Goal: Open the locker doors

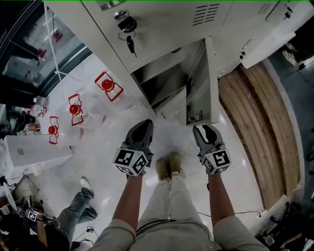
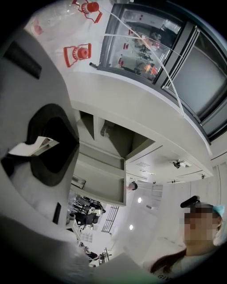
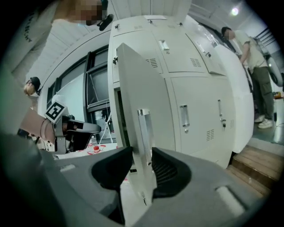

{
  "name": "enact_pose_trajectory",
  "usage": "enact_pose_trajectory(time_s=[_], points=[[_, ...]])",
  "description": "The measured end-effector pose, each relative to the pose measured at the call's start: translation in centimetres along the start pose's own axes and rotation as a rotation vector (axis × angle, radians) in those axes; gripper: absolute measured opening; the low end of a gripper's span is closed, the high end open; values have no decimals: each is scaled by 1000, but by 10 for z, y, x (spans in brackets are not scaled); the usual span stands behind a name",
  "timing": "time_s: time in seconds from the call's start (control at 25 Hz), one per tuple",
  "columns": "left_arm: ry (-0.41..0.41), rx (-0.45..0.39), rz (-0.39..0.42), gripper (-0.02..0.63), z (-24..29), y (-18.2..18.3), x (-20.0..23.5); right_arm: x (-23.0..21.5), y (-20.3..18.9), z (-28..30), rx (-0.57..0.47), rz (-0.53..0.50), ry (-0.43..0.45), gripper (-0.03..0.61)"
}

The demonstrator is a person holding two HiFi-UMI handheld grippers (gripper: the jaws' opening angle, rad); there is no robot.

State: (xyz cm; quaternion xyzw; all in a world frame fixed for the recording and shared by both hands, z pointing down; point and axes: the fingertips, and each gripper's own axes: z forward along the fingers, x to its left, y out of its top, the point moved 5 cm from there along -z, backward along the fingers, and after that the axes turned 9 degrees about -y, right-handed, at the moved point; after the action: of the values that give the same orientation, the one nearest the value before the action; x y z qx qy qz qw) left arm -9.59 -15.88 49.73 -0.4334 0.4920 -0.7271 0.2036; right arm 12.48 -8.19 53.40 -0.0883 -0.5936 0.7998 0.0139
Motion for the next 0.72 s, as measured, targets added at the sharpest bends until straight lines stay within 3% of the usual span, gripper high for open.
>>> enact_pose_trajectory(time_s=[0.72], points=[[-4,19,9,-2,6,1,-11,-92,3,-40,-21,186,-352,92]])
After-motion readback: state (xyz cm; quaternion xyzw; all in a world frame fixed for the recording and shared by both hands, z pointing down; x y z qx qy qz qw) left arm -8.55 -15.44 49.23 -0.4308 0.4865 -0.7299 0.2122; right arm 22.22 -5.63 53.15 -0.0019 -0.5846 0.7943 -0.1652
